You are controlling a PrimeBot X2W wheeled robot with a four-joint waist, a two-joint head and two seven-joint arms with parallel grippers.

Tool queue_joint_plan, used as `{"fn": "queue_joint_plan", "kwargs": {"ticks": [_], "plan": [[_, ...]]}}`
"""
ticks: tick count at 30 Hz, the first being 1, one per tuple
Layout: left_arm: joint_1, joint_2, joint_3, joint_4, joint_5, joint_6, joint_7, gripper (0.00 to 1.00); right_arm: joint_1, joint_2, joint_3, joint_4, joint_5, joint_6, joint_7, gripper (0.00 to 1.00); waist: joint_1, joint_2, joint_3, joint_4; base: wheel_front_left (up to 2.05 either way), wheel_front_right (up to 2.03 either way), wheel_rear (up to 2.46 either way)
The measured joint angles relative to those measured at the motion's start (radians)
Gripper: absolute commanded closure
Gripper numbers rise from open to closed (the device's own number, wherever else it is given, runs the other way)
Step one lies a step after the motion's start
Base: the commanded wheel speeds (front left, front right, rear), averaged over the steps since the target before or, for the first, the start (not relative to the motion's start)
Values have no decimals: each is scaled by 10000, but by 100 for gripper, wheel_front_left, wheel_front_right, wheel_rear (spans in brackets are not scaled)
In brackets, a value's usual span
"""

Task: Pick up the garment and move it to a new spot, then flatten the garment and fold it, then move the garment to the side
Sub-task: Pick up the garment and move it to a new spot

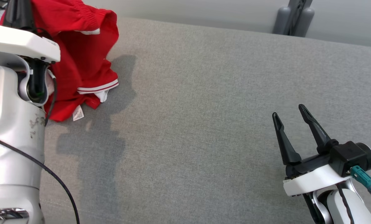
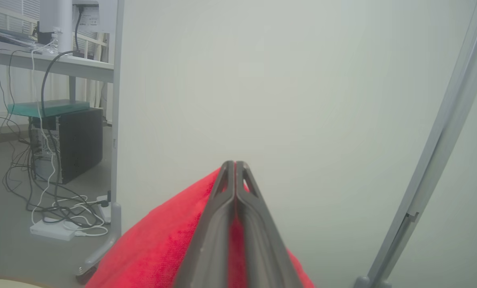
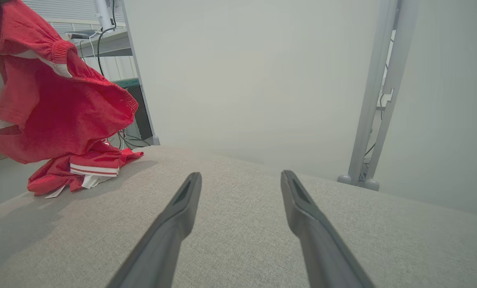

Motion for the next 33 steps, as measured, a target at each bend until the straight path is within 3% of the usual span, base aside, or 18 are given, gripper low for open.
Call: {"fn": "queue_joint_plan", "kwargs": {"ticks": [7,19,26,33], "plan": [[1170,-412,-119,-1871,-236,48,-88,100,57,295,-416,159,-132,0,-188,0,0,0,-511,-423,0,0,0],[3219,-1218,-1429,-5419,-148,585,1035,100,148,539,-1292,46,-422,0,-341,0,0,0,-948,-1571,0,0,0],[3551,-1494,-2545,-6270,-213,945,1260,100,-43,610,-1666,-29,-543,0,-355,0,0,0,-829,-2349,0,0,0],[3403,-1536,-3795,-6226,-545,1618,748,100,-329,690,-2197,-6,-614,0,-364,0,0,0,-400,-3266,0,0,0]]}}
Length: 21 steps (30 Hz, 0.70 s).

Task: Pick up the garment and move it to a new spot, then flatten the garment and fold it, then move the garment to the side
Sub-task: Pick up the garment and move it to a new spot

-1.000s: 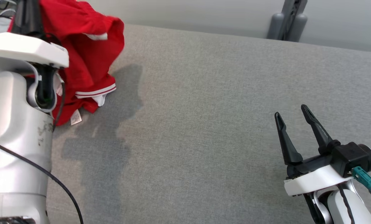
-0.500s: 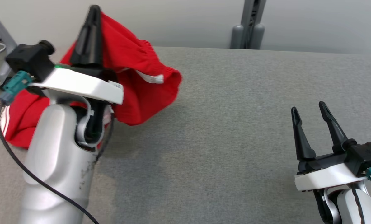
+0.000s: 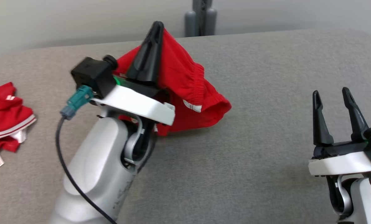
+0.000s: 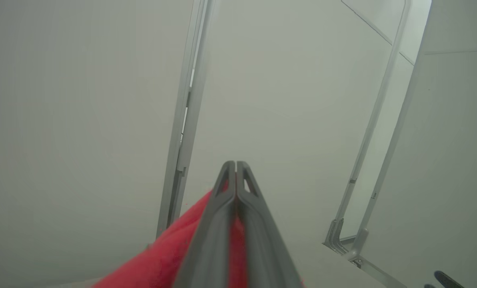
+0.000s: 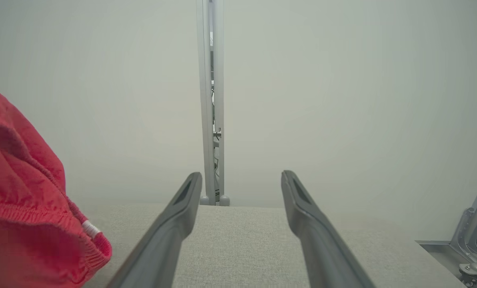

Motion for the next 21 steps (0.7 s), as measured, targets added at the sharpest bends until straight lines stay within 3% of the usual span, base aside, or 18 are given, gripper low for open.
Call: {"fn": "queue_joint_plan", "kwargs": {"ticks": [7,12,21], "plan": [[-602,-19,-1417,347,-750,698,-577,100,-214,86,-460,117,0,0,-4,0,0,0,441,-855,0,0,0],[-1434,-29,-2947,848,-1352,1131,-905,100,-445,148,-675,199,81,0,-19,0,0,0,905,-1603,0,0,0],[-2090,-31,-4707,1714,-2341,1415,-1072,100,-550,178,-497,201,410,0,-27,0,0,0,1483,-2307,0,0,0]]}}
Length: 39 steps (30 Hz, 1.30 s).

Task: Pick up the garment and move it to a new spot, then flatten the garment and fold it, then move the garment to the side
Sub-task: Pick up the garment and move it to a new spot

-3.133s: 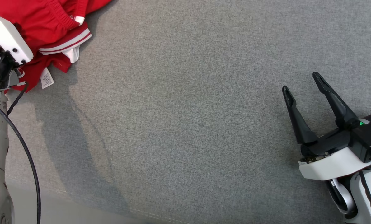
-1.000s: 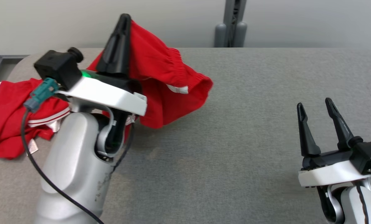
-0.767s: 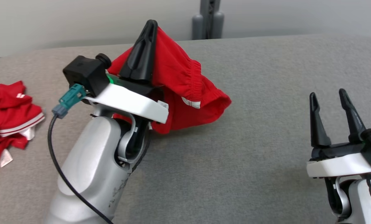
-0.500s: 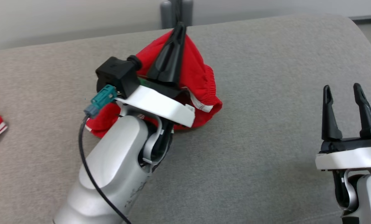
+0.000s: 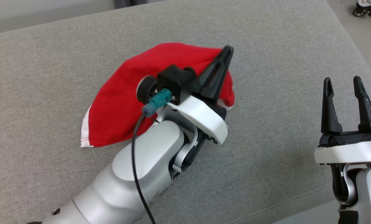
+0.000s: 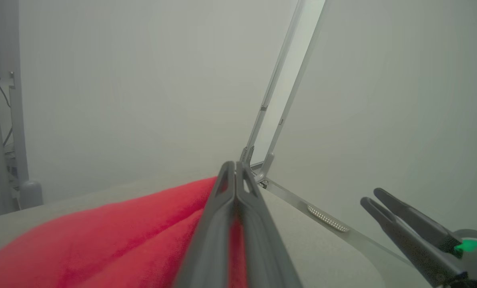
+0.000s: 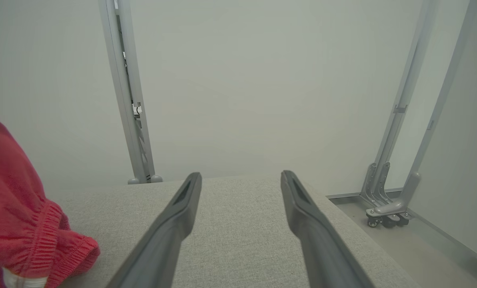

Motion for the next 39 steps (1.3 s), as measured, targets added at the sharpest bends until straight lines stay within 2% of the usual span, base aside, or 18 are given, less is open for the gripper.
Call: {"fn": "queue_joint_plan", "kwargs": {"ticks": [4,5,6,7,8,13,17,21,26,30,34,39], "plan": [[-97,0,-926,777,-349,-50,-6,100,-52,2,86,40,88,0,0,0,0,0,113,-119,0,0,0],[-100,-4,-1193,980,-508,-123,59,97,-59,2,107,50,121,0,-2,0,0,0,126,-126,0,0,0],[-98,-8,-1423,1172,-663,-136,138,56,-59,2,113,63,123,0,-2,0,0,0,130,-117,0,0,0],[-100,-6,-1599,1340,-750,-184,130,6,-59,2,123,75,125,0,-2,0,0,0,128,-96,0,0,0],[-105,-4,-1733,1453,-853,-209,125,0,-60,4,123,84,125,0,-2,0,0,0,116,-64,0,0,0],[-152,-2,-1831,1653,-1264,-171,25,0,-48,10,75,98,69,0,-2,0,0,0,-33,243,0,0,0],[-87,2,-849,1202,-934,61,-12,0,50,13,-21,50,-69,0,-2,0,0,0,-243,637,0,0,0],[684,23,451,552,190,205,-15,0,218,13,-36,8,-234,0,-2,0,0,0,-526,1134,0,0,0],[1916,418,2320,-581,1778,407,-15,0,420,12,174,-81,-307,0,-4,0,0,0,-958,1734,0,0,0],[3194,602,3515,-1250,2731,395,-33,0,627,17,397,-107,-337,0,-4,0,0,0,-1265,2156,0,0,0],[4341,610,4318,-1632,3657,224,-33,0,884,17,520,-96,-384,0,-4,0,0,0,-1539,2490,0,0,0],[5736,343,5419,-2286,4750,221,-33,0,1111,21,805,-161,-384,0,-4,0,1,0,-1756,2711,0,0,0]]}}
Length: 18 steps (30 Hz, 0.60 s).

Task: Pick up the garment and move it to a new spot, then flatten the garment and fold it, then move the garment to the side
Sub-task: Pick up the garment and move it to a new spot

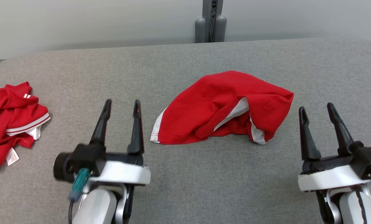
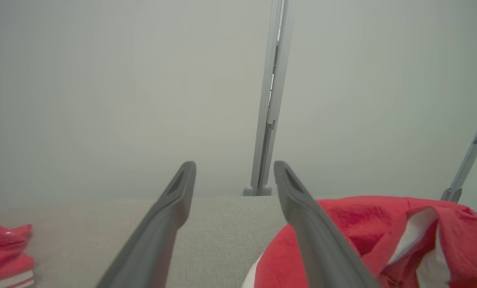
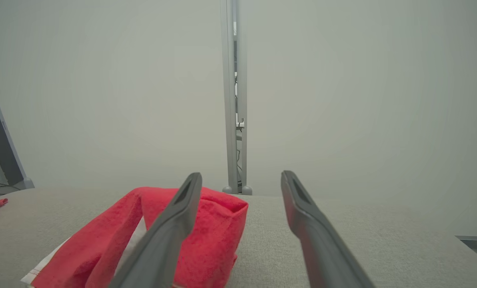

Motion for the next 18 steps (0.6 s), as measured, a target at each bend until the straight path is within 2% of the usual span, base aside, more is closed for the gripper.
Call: {"fn": "queue_joint_plan", "kwargs": {"ticks": [4,7,18], "plan": [[1156,-257,1020,-606,738,-31,0,0,316,-2,293,-144,6,2,0,0,-1,0,-117,-29,0,0,0],[1688,-293,1373,-815,1070,-27,0,0,528,-31,355,-192,82,0,0,0,-1,0,-174,-48,0,0,0],[2090,-332,1563,-750,911,79,0,0,685,-88,529,-211,144,0,0,0,-1,0,-166,-34,0,0,0]]}}
